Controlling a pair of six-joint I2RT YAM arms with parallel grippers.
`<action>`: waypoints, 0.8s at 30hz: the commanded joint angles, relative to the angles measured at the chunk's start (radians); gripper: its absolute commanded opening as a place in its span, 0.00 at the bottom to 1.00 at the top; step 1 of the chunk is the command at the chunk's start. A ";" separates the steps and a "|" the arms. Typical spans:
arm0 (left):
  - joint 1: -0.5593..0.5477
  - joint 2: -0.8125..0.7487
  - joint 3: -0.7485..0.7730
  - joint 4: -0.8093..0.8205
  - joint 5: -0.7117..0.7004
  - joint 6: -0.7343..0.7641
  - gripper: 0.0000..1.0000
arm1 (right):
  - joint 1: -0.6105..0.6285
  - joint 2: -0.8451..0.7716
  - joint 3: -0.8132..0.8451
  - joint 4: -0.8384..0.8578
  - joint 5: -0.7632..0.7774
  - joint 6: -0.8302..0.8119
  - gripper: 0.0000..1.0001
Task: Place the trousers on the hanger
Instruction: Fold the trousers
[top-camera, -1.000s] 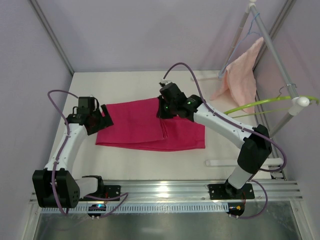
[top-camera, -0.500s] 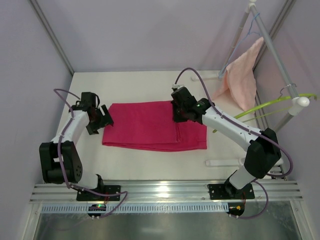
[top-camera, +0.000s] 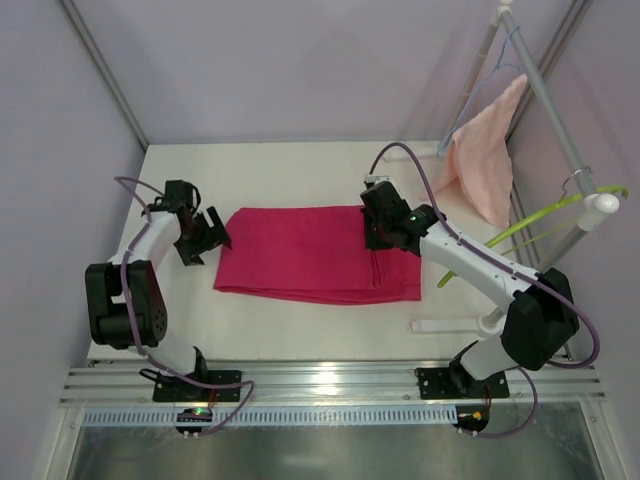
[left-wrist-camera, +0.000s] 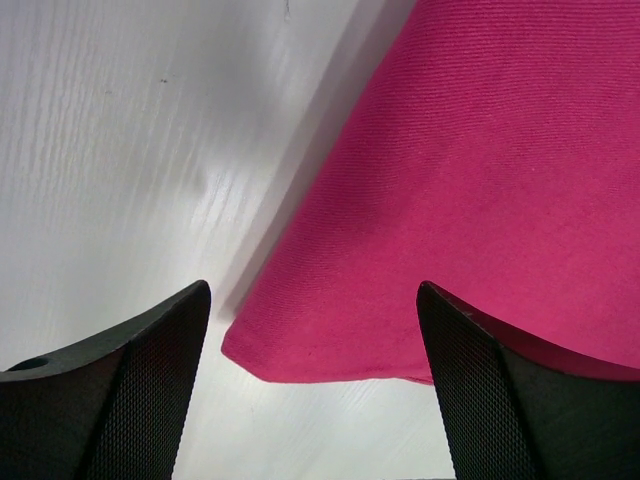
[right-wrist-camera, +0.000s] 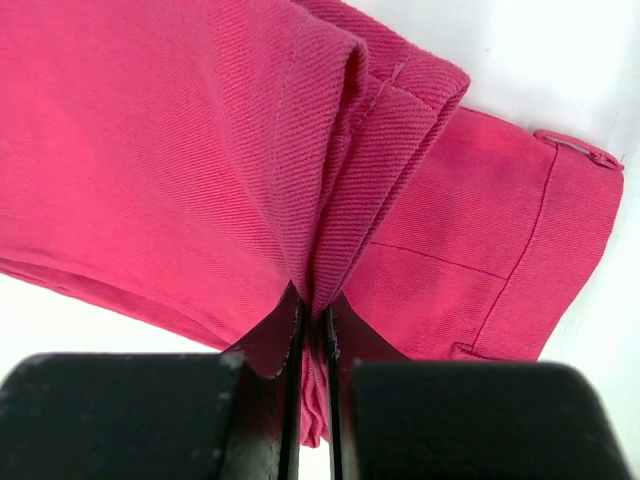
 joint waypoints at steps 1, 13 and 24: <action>0.002 0.046 0.037 0.019 0.034 0.014 0.83 | -0.035 0.006 -0.021 0.026 0.019 -0.008 0.04; 0.007 0.205 0.112 0.030 0.163 0.003 0.17 | -0.055 0.109 -0.062 0.171 -0.027 -0.030 0.08; 0.121 0.188 0.143 -0.099 -0.093 0.086 0.01 | -0.004 0.216 -0.105 0.382 -0.148 0.084 0.30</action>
